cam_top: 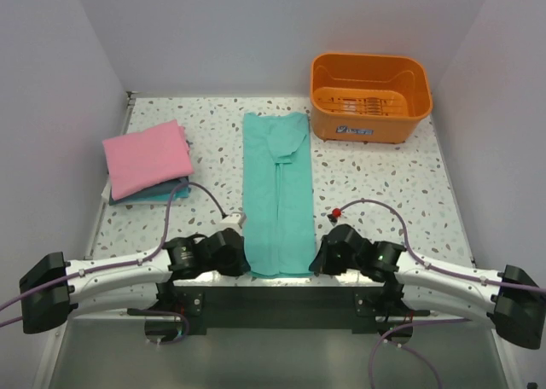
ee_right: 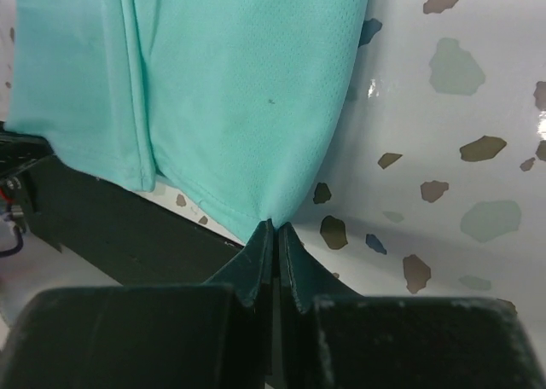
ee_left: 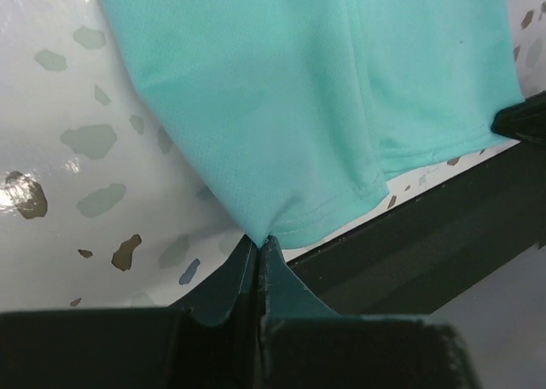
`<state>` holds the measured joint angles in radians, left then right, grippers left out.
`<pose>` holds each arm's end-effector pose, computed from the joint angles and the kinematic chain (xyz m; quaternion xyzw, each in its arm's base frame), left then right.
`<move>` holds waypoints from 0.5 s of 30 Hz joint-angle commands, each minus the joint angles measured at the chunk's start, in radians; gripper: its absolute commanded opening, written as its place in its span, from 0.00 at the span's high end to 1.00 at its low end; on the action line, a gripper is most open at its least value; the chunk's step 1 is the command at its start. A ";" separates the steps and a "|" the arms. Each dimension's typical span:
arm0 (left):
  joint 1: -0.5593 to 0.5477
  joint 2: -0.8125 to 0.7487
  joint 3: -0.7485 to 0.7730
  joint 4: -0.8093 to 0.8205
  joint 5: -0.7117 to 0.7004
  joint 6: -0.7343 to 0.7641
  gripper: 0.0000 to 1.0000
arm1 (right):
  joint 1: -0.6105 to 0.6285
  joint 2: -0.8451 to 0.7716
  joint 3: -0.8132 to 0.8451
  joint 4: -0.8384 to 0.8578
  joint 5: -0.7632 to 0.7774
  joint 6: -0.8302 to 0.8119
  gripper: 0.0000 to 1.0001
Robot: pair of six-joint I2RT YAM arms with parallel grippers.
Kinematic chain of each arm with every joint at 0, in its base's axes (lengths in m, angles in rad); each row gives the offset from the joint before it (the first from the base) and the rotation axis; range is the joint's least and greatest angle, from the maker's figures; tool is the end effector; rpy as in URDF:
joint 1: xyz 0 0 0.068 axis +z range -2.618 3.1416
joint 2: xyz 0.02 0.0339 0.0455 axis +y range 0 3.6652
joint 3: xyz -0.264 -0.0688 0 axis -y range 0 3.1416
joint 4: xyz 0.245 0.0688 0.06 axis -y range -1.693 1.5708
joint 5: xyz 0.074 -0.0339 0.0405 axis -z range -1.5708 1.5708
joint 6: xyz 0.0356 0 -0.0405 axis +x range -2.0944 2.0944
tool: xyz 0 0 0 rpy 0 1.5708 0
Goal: Fold and stack the t-shirts
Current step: Fold the tshirt
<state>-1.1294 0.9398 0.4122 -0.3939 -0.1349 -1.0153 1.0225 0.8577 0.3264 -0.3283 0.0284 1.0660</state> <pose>0.0779 -0.1537 0.1681 0.0325 0.9453 -0.2490 0.2082 0.0845 0.1364 0.1578 0.0253 0.9370 0.2943 0.1865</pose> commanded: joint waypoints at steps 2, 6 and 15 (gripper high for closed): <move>-0.003 0.005 0.121 -0.046 -0.139 0.012 1.00 | -0.012 0.059 0.147 -0.072 0.079 -0.085 1.00; 0.028 0.092 0.217 -0.022 -0.252 0.076 1.00 | -0.082 0.133 0.281 -0.063 0.163 -0.161 1.00; 0.275 0.266 0.351 0.204 -0.247 0.305 1.00 | -0.295 0.339 0.479 0.060 0.171 -0.317 1.00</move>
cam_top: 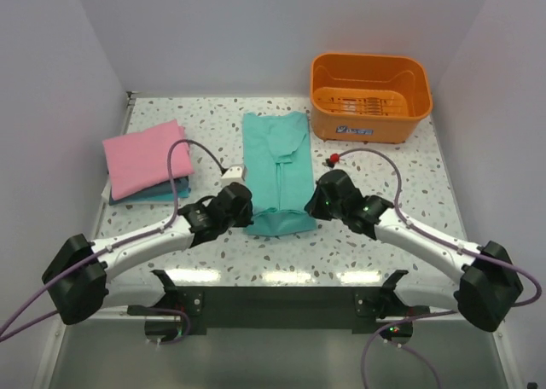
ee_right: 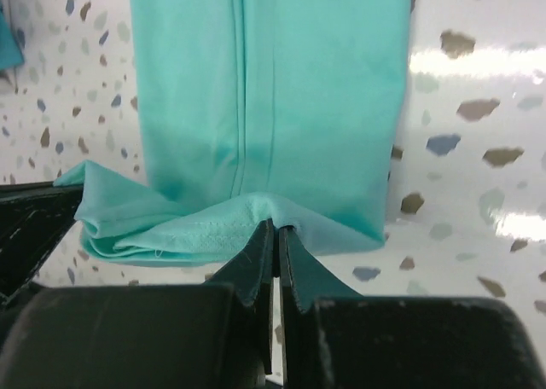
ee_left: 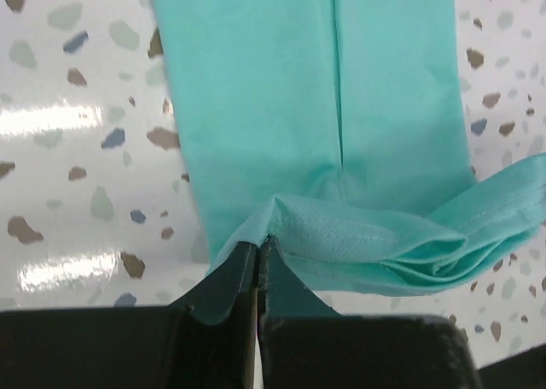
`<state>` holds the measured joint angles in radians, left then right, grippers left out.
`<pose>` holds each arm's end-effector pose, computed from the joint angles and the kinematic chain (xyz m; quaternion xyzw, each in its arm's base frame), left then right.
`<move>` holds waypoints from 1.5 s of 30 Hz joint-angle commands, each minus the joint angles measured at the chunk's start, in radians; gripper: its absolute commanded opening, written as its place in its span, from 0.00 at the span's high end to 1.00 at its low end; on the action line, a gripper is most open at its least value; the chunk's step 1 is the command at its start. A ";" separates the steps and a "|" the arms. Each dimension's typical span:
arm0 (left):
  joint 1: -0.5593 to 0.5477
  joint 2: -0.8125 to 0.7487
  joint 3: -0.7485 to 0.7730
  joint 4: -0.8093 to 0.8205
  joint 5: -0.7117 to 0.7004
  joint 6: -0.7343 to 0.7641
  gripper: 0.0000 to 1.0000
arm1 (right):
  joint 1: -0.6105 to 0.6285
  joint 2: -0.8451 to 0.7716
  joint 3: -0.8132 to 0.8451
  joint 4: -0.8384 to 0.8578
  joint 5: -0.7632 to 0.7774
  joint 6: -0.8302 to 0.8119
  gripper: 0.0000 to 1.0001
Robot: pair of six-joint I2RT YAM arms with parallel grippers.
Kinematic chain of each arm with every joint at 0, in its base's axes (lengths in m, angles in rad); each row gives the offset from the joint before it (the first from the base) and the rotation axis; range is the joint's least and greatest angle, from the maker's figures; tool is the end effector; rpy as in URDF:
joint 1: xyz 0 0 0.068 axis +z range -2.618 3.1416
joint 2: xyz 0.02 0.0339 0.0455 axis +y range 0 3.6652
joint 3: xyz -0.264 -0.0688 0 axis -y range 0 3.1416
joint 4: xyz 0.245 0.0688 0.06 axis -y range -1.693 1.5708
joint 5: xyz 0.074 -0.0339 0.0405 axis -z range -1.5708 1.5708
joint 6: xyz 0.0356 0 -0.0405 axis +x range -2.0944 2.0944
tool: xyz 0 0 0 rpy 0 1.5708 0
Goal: Fold and stack the t-shirts
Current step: Fold the tshirt
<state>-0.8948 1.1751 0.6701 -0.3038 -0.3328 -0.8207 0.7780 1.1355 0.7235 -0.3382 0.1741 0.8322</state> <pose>0.1567 -0.1768 0.2132 -0.0276 0.9171 -0.1768 0.3562 0.1731 0.1619 0.2354 0.0594 0.9123 0.2312 0.3329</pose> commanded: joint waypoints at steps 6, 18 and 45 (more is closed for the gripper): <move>0.169 0.191 0.198 0.202 0.000 0.161 1.00 | -0.144 0.239 0.246 0.084 0.039 -0.142 1.00; 0.350 0.489 0.417 0.275 0.123 0.278 1.00 | -0.266 0.507 0.477 0.091 -0.030 -0.199 1.00; 0.401 0.335 0.152 0.347 0.302 0.213 0.00 | -0.316 0.509 0.311 0.077 -0.200 -0.159 0.01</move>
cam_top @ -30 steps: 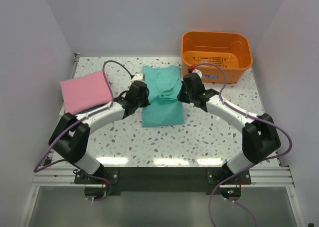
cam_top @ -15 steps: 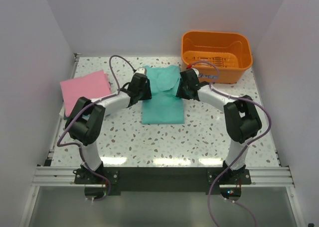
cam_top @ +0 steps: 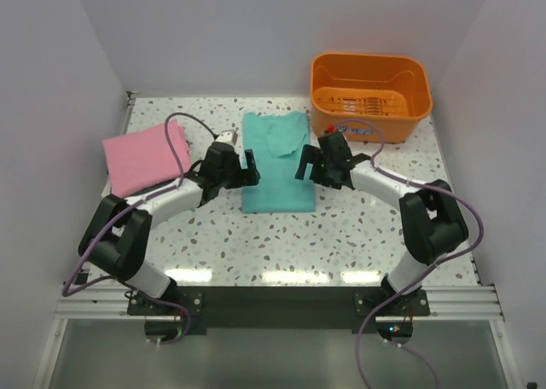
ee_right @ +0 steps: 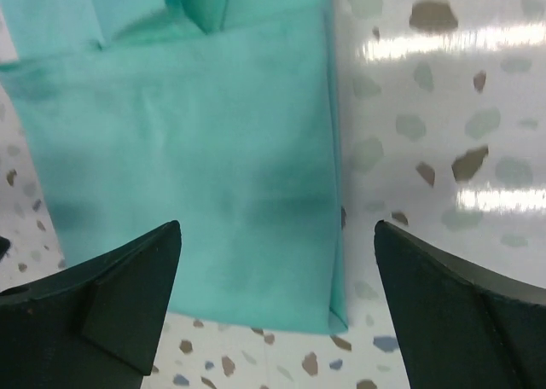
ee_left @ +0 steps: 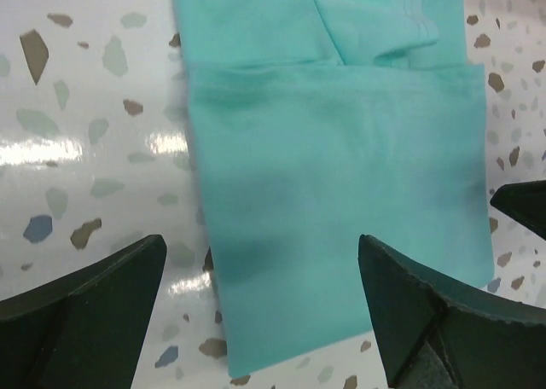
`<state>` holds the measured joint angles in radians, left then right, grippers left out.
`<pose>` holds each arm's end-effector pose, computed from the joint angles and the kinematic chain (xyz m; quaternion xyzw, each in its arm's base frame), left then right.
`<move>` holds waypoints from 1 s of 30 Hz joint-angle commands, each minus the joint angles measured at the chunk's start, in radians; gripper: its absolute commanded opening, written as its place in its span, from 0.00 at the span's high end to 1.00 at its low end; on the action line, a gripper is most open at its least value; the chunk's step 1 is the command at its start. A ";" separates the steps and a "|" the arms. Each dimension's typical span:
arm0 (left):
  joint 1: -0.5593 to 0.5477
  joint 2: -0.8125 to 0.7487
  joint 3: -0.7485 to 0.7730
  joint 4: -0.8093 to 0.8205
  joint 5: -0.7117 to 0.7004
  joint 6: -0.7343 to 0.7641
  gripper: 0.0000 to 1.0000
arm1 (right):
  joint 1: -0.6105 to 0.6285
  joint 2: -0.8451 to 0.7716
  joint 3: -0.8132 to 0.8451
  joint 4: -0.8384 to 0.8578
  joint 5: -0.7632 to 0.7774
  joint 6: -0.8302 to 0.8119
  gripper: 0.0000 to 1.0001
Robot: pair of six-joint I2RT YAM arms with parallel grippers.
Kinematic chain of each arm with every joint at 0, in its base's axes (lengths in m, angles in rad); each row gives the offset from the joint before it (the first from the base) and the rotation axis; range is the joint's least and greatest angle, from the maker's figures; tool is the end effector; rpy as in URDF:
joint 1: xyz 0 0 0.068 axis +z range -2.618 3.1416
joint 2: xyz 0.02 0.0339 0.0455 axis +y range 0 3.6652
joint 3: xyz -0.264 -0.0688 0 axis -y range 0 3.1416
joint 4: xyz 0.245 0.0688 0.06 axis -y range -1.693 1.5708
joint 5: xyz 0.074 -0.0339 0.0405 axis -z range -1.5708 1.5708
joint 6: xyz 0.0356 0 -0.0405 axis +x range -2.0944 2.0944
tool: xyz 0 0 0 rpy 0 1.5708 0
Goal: Fold and stack the t-shirts
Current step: Fold the tshirt
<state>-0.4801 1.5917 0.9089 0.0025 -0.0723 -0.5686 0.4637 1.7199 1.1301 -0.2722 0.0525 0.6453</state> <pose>0.3015 -0.1541 0.2005 -0.0554 0.9003 -0.1872 0.3889 0.3295 0.1627 0.2050 0.0941 0.9328 0.1617 0.3079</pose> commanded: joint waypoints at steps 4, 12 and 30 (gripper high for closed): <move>-0.044 -0.162 -0.211 0.070 0.060 -0.068 0.00 | -0.002 -0.155 -0.248 0.094 -0.132 0.066 0.04; -0.064 -0.165 -0.323 0.137 0.068 -0.111 0.18 | -0.002 -0.171 -0.378 0.171 -0.167 0.085 0.30; -0.120 -0.157 -0.419 0.179 0.091 -0.174 1.00 | 0.012 -0.232 -0.533 0.229 -0.206 0.163 1.00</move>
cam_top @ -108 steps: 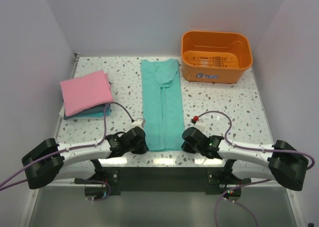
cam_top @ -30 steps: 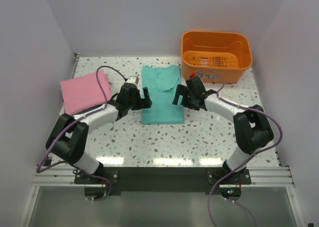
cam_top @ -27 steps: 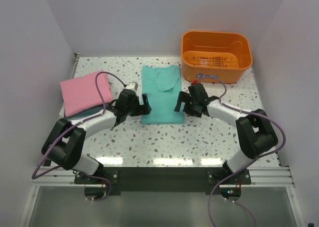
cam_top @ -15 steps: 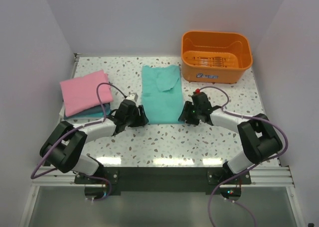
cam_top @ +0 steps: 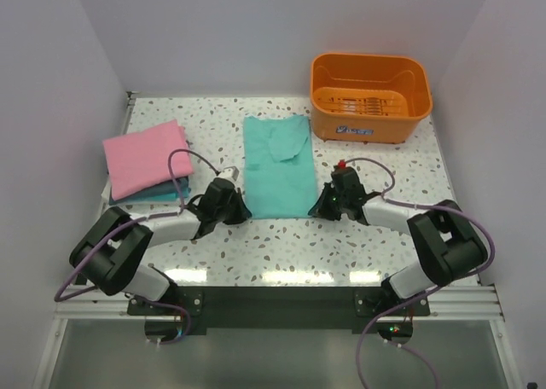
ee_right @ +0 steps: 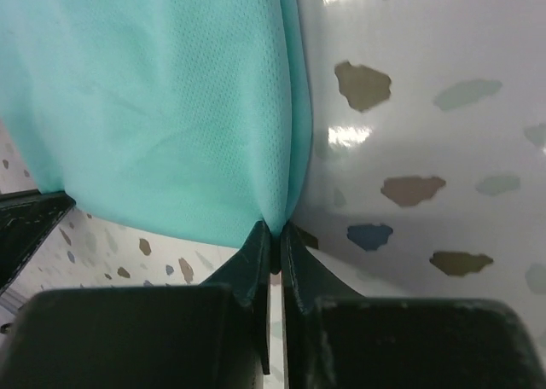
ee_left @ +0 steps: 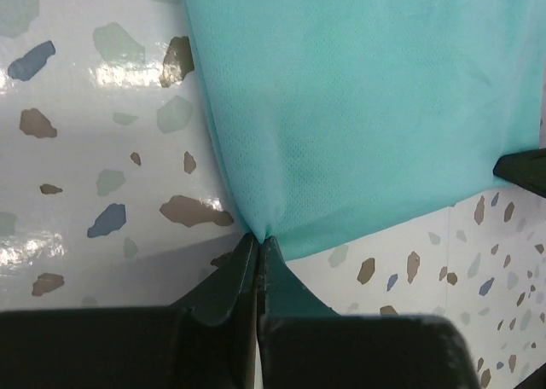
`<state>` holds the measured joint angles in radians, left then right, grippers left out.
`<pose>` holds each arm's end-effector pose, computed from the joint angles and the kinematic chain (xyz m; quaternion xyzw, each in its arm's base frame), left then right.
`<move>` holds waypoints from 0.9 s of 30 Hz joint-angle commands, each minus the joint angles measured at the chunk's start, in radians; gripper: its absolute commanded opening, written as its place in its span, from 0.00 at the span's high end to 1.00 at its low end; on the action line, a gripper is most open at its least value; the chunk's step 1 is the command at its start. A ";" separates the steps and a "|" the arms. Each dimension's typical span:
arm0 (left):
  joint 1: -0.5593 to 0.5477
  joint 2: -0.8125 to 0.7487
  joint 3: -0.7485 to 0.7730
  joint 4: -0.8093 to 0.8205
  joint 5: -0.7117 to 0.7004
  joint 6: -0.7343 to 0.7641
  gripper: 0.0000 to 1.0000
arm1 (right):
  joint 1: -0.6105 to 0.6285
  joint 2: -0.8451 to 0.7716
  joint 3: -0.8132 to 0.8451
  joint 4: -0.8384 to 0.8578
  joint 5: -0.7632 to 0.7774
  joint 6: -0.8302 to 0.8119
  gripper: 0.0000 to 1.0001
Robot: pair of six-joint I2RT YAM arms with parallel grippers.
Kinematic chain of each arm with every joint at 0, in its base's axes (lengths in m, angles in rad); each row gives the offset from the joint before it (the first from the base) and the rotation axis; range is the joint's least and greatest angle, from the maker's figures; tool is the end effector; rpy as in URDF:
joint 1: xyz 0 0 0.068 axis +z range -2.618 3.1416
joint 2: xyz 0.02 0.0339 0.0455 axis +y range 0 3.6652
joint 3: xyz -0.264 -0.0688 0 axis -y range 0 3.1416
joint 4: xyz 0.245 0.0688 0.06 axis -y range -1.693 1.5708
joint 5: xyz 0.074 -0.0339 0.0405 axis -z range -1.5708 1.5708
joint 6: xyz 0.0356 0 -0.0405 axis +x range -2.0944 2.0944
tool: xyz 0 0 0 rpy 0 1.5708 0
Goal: Fold and stack the t-shirts
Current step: Fold the tshirt
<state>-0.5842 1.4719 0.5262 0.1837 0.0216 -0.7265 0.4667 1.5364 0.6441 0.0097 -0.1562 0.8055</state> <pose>0.2208 -0.1469 0.1370 -0.0611 0.9173 -0.2477 0.3059 0.2482 0.1313 0.1399 0.1323 0.9295 0.2589 0.2269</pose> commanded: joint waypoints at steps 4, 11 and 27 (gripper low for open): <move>-0.068 -0.148 -0.072 -0.099 -0.046 -0.016 1.00 | 0.016 -0.166 -0.098 -0.160 -0.002 -0.034 1.00; -0.242 -0.543 -0.158 -0.401 -0.071 -0.139 1.00 | 0.125 -0.553 -0.248 -0.413 -0.022 0.032 1.00; -0.313 -0.730 0.040 -0.632 -0.173 -0.140 1.00 | 0.207 -0.915 0.003 -0.725 0.153 0.086 1.00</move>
<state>-0.8978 0.7109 0.4767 -0.3962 -0.0246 -0.9005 0.6750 0.5911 0.5632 -0.6701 -0.1127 0.9154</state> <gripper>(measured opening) 0.019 0.033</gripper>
